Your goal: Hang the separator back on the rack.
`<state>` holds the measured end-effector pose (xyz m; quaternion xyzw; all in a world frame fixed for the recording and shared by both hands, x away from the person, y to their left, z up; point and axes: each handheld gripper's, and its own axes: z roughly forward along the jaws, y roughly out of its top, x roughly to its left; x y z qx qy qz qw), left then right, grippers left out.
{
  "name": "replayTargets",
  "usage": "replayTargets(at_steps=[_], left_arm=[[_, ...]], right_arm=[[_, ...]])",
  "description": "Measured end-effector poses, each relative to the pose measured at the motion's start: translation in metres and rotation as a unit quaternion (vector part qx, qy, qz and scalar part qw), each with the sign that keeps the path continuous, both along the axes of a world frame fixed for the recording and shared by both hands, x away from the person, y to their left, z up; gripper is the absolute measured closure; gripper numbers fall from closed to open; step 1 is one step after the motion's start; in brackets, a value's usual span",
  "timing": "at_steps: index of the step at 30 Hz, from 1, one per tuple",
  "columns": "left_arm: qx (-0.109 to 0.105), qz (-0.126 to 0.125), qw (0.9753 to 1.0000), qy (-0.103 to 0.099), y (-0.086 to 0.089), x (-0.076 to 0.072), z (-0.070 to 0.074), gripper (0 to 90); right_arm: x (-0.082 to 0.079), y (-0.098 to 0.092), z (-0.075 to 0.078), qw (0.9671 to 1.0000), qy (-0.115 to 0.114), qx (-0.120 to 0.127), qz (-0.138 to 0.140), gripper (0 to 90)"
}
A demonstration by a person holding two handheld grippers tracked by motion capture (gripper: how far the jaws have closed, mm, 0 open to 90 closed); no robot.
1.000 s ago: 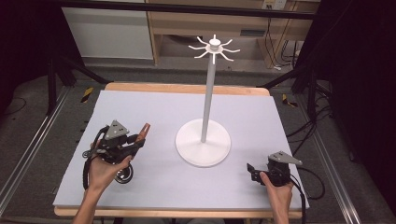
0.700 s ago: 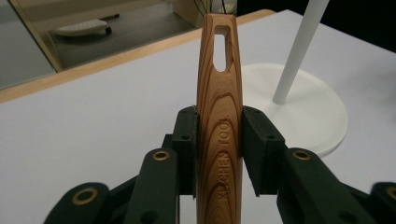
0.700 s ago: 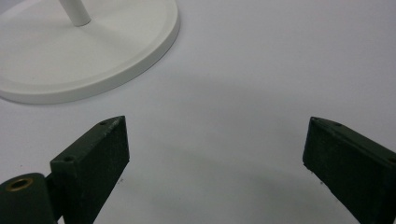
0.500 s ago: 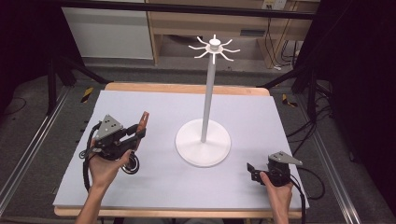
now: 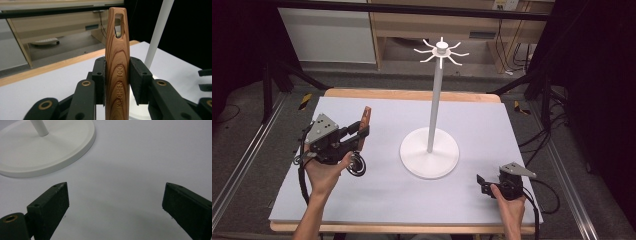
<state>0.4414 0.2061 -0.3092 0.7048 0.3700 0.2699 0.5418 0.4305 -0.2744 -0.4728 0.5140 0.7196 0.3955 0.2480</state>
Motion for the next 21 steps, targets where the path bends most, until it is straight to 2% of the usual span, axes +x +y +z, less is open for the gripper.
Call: replayTargets(at_steps=[21], left_arm=[[-0.025,-0.022,0.9984,-0.046,-0.017,-0.006,0.042,67.4]], right_arm=[[-0.002,0.001,0.000,1.0000,-0.007,0.001,-0.001,7.6]])
